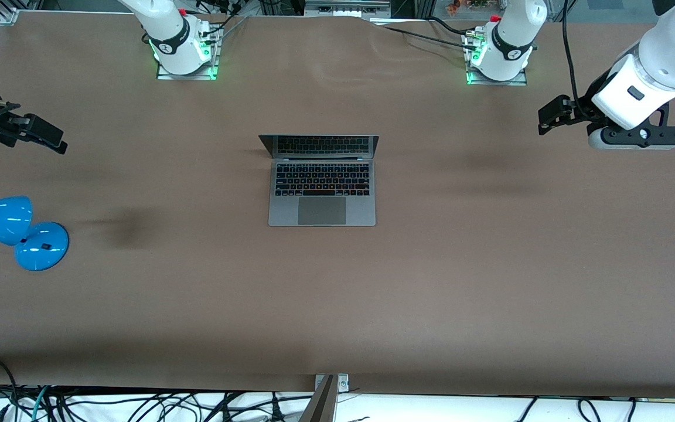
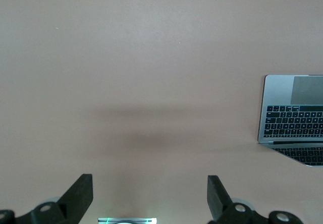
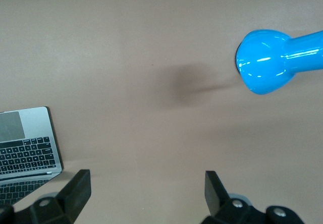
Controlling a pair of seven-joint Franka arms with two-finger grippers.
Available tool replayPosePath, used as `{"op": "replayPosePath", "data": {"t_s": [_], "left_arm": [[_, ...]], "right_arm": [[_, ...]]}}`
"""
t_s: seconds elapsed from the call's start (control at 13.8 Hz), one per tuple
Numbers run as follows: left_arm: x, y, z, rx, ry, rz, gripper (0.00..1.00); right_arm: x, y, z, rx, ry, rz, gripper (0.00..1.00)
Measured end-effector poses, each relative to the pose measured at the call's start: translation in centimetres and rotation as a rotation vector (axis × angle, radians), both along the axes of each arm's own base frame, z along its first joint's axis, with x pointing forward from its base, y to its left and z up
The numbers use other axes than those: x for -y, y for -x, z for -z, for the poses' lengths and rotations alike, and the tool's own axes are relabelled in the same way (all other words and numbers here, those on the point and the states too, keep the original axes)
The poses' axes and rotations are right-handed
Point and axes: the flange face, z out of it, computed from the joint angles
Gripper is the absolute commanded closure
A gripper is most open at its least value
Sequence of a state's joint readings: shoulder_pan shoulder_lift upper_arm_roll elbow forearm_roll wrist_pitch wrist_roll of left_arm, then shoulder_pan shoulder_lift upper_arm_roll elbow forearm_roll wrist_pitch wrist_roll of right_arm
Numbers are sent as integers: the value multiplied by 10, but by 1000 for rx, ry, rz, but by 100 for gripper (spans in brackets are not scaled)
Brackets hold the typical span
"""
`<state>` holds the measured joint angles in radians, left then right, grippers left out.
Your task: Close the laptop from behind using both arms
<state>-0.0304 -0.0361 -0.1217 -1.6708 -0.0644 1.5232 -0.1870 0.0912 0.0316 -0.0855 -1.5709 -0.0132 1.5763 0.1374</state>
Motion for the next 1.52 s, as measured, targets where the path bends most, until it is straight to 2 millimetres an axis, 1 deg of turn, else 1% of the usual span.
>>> {"op": "replayPosePath", "data": {"t_s": [0.65,1.01,1.23,1.52], "left_arm": [[-3,-2,-2,9,21,-12,0],[2,-5,-4,38,34,-8,0],[2,-7,4,24,36,-7,0],[4,-12,19,-12,34,-5,0]], "right_arm": [[0,0,0,0,0,0,0],[0,0,0,0,0,0,0],[0,0,0,0,0,0,0],[0,1,1,-7,0,0,0]]}}
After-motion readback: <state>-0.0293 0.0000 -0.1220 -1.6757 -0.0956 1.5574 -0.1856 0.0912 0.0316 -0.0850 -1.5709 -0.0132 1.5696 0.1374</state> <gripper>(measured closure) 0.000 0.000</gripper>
